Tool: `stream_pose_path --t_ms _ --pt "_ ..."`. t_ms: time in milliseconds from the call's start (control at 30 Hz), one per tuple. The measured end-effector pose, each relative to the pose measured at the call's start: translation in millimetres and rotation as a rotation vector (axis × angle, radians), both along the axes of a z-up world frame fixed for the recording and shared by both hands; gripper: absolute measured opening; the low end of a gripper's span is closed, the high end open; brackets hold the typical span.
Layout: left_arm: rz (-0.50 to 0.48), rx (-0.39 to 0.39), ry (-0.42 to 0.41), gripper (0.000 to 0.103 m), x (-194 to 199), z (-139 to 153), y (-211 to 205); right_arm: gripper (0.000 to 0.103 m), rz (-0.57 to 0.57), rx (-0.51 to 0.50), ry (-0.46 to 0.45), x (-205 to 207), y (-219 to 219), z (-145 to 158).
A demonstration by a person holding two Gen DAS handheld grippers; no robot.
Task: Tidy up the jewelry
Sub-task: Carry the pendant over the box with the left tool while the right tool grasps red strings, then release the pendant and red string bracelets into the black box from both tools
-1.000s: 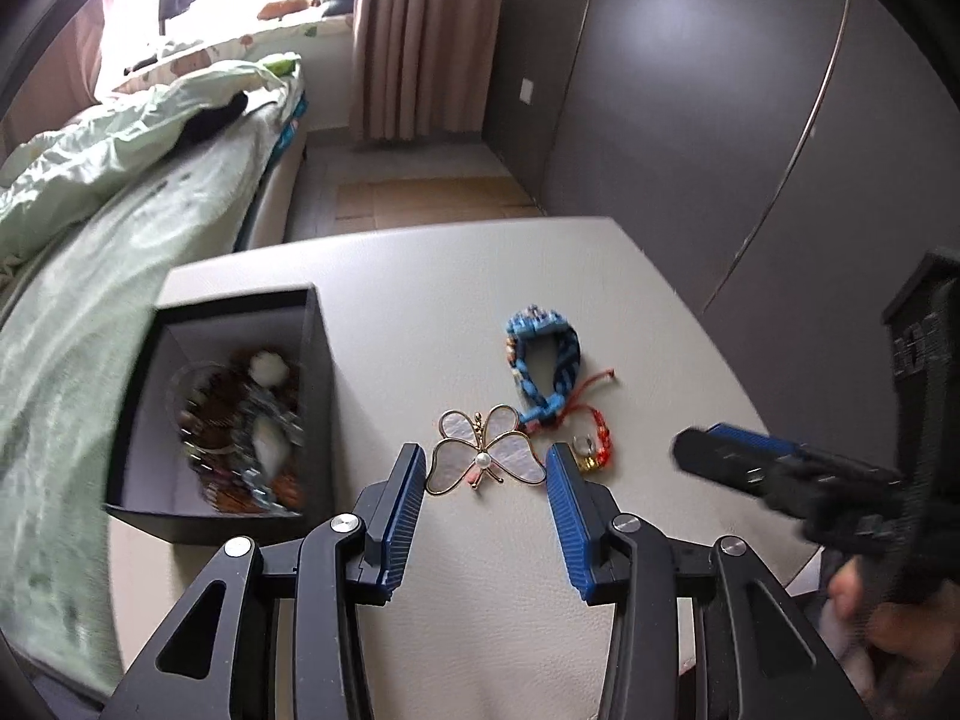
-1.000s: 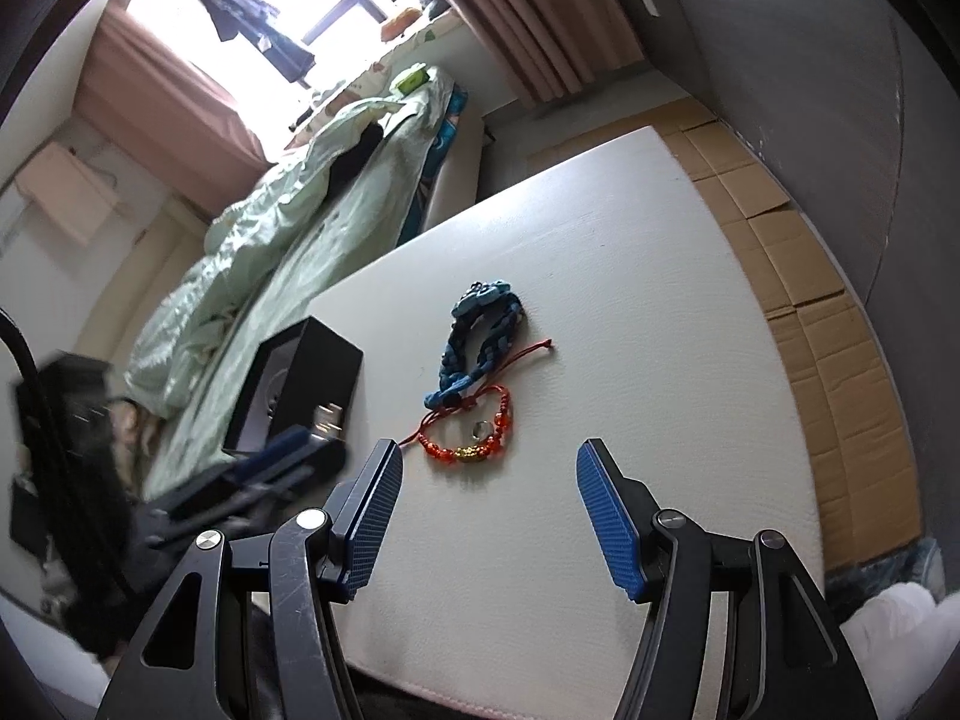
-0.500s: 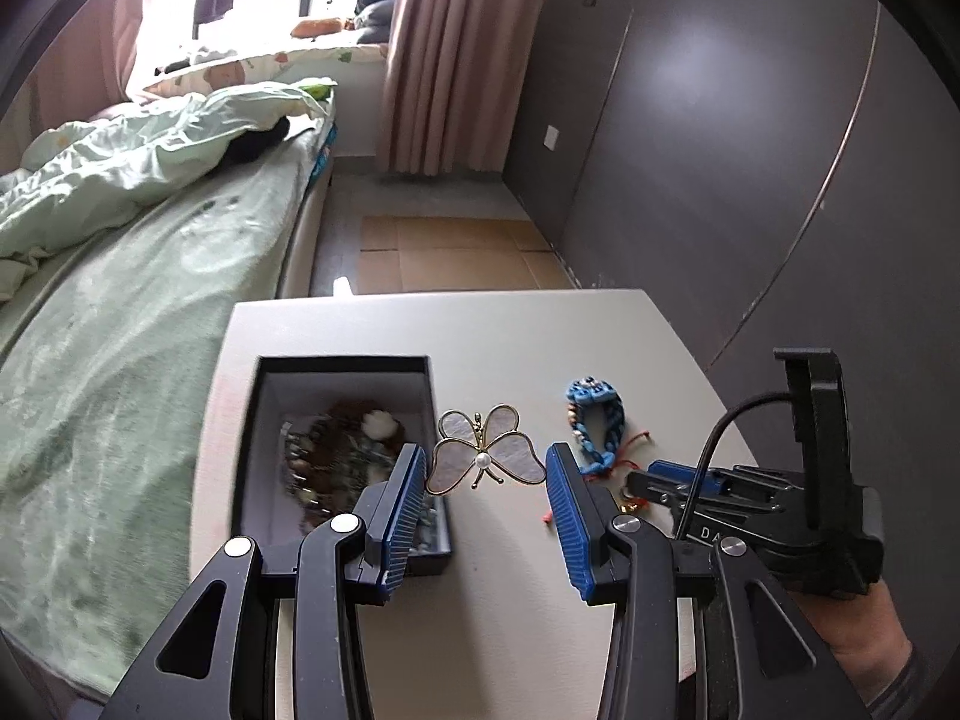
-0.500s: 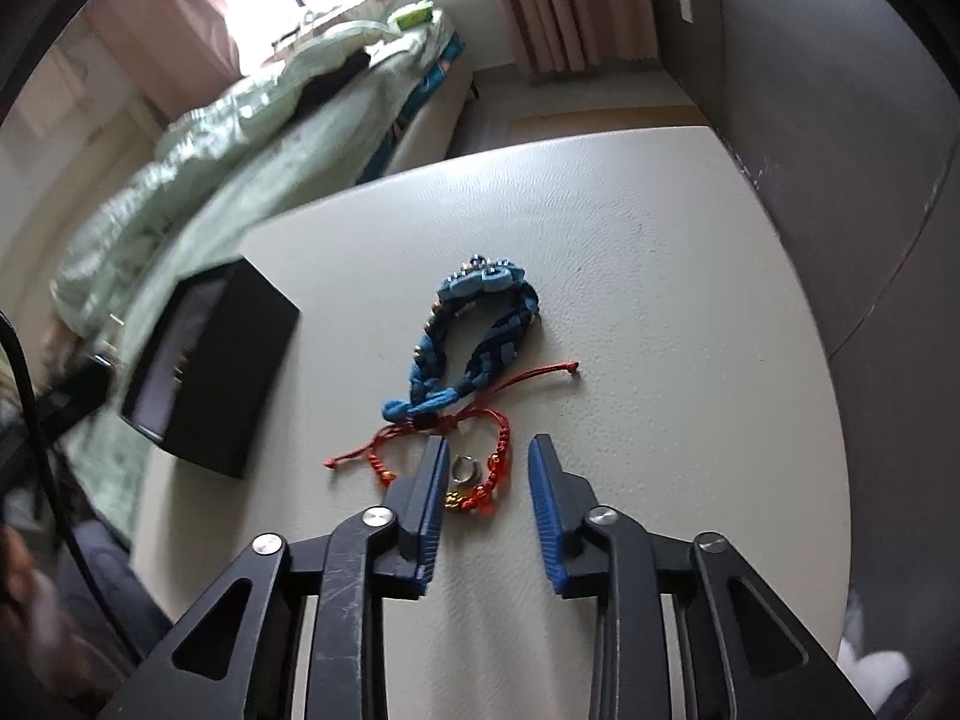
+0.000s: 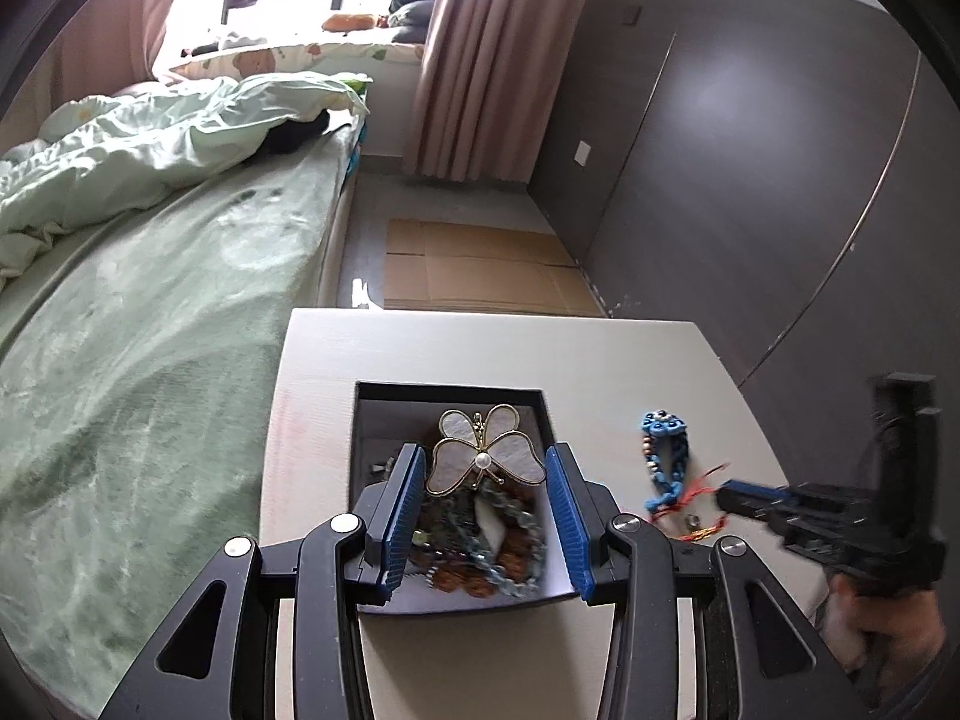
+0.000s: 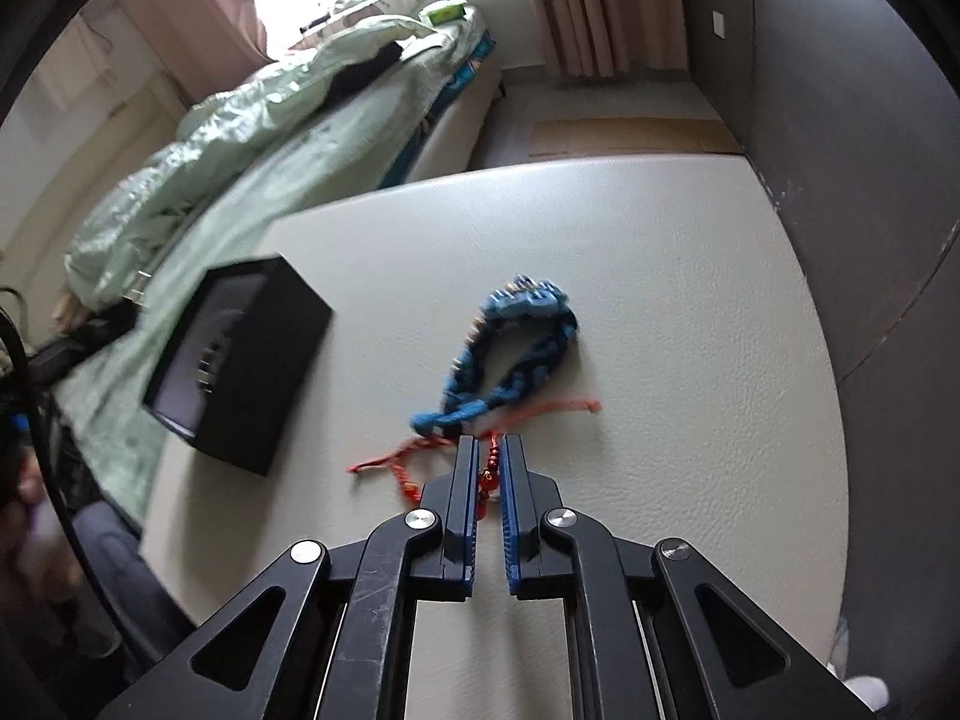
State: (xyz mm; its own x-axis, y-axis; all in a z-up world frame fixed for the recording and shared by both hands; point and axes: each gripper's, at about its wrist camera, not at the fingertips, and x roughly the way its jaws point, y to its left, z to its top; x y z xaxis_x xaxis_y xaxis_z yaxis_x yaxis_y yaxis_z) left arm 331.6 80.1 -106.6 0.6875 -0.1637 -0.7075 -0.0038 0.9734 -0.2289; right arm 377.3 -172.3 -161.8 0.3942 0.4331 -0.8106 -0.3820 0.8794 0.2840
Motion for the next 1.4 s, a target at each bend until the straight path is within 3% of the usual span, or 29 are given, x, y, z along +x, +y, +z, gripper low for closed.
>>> stream_pose_path --t_ms 300,367,433,533,667,833,1100,1133,1167,1233,1400 --pt "-0.036 -0.055 0.000 0.044 5.4 -16.2 10.6 0.008 0.047 -0.043 -0.103 -17.1 24.4 57.3" --pt "-0.053 -0.099 0.015 0.051 7.5 -19.7 14.8 0.008 0.057 -0.055 -0.130 -20.4 30.1 72.6" --pt "-0.047 -0.138 0.021 0.068 7.4 -21.7 21.2 0.008 0.067 -0.061 -0.150 -22.5 37.4 85.5" --pt "-0.032 -0.186 -0.017 0.069 -0.4 -13.4 31.5 0.008 0.091 -0.073 -0.187 -27.8 51.3 107.4" --pt "-0.010 -0.182 -0.078 0.069 -16.3 1.6 42.5 0.008 0.124 -0.062 -0.222 -31.8 73.0 129.4" --pt "0.011 -0.216 -0.076 0.069 -26.8 2.5 57.8 0.008 0.158 -0.058 -0.229 -33.8 105.9 134.7" --pt "0.057 -0.255 -0.083 0.069 -29.7 0.2 83.7 0.008 0.191 -0.037 -0.193 -28.7 149.4 119.3" --pt "0.060 -0.259 -0.084 0.069 -30.0 0.2 84.9 0.013 0.196 -0.044 -0.183 -27.5 153.8 116.6" --pt "0.063 -0.263 -0.085 0.069 -30.5 0.1 86.1 0.037 0.191 -0.068 -0.156 -24.0 157.6 112.1" --pt "0.060 -0.265 -0.084 0.069 -30.2 -0.4 85.7 0.061 0.150 -0.097 -0.138 -20.7 154.5 106.7" --pt "0.039 -0.242 -0.088 0.069 -29.9 1.2 77.4 0.061 0.091 -0.094 -0.143 -19.6 119.9 106.4"
